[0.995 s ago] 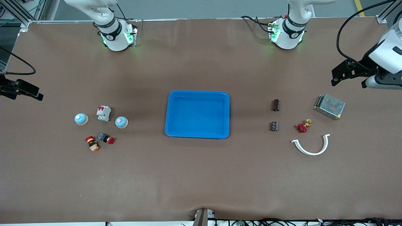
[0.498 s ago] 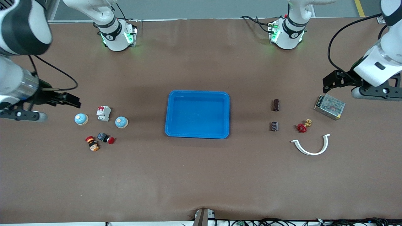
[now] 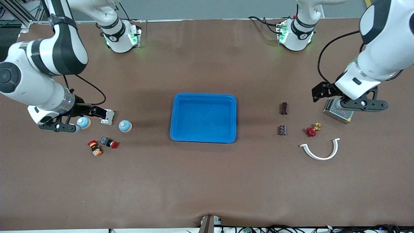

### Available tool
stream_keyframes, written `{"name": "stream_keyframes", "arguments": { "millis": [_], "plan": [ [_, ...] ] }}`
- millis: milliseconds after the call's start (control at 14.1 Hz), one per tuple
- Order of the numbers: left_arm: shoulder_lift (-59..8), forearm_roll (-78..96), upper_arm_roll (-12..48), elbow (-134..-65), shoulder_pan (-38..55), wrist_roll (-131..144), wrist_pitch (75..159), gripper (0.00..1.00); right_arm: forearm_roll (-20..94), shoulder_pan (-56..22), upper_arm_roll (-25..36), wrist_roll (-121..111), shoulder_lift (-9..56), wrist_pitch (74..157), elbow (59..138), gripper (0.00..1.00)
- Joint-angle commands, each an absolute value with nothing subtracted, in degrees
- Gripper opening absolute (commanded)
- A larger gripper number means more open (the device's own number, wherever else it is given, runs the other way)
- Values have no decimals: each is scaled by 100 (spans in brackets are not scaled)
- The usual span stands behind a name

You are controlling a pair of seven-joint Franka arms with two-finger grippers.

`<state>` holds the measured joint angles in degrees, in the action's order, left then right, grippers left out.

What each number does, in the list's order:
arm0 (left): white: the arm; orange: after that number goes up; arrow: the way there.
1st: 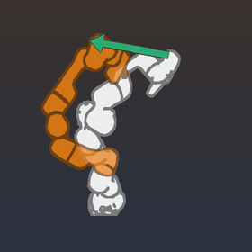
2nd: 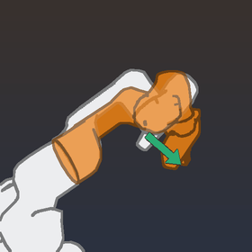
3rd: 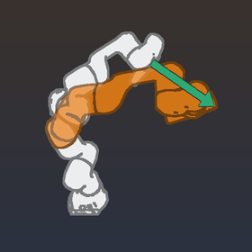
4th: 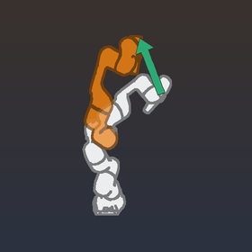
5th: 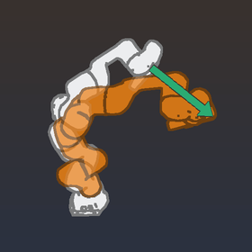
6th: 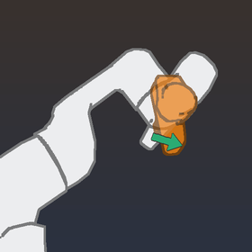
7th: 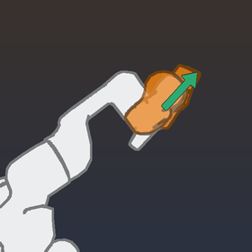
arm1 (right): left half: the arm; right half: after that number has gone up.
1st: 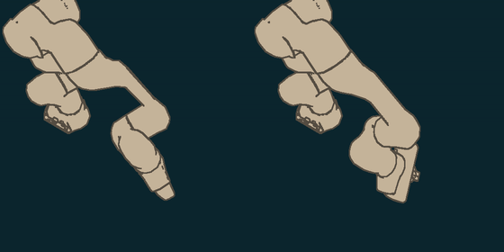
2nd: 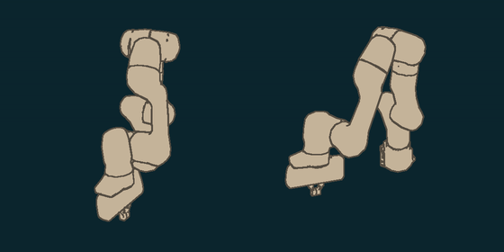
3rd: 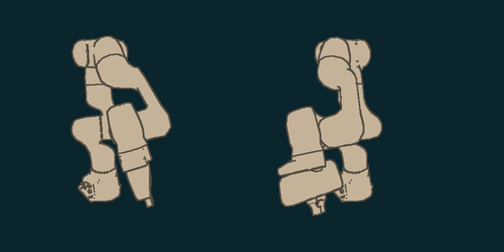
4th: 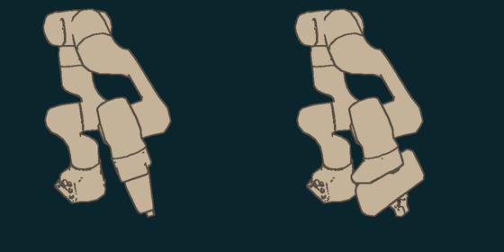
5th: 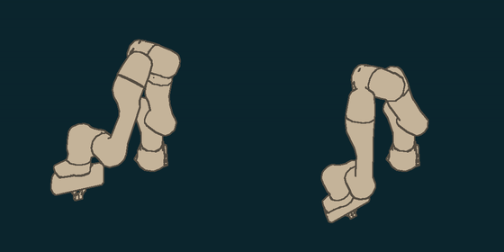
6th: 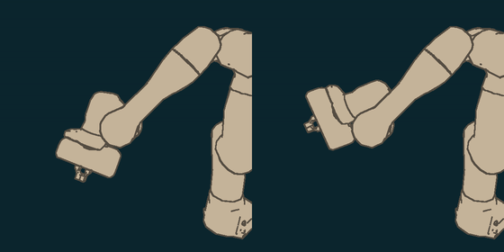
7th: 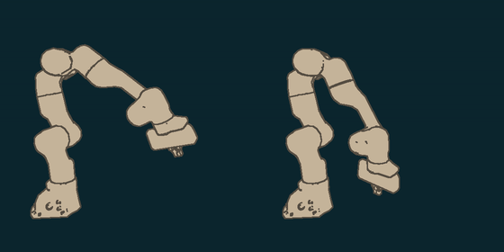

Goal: Place electrolytic capacitor and blue bell in tray
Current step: 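Reach the right gripper to the blue bell while the left gripper reaches capacitor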

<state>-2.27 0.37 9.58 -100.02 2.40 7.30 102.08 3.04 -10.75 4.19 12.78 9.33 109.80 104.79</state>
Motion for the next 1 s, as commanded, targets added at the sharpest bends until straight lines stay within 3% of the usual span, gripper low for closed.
{"name": "stream_keyframes", "arguments": {
  "millis": [0, 284, 640, 924],
  "plan": [
    [148, 26, 1072, -10685, 211, 870, 10642, 100, 229, -1142, 448, 1354, 800, 11512, 11029, 100],
    [535, 18, 1169, -11775, 211, 870, 11398, 100, 229, -1151, 439, 1354, 870, 12189, 11521, 100],
    [1080, -9, 1353, -13374, 176, 870, 12679, 100, 229, -1195, 439, 1354, 1247, 12401, 11558, 100],
    [1125, -9, 1423, -14017, 202, 861, 13217, 100, 229, -1195, 439, 1354, 1555, 12551, 11575, 100]
  ]
}}
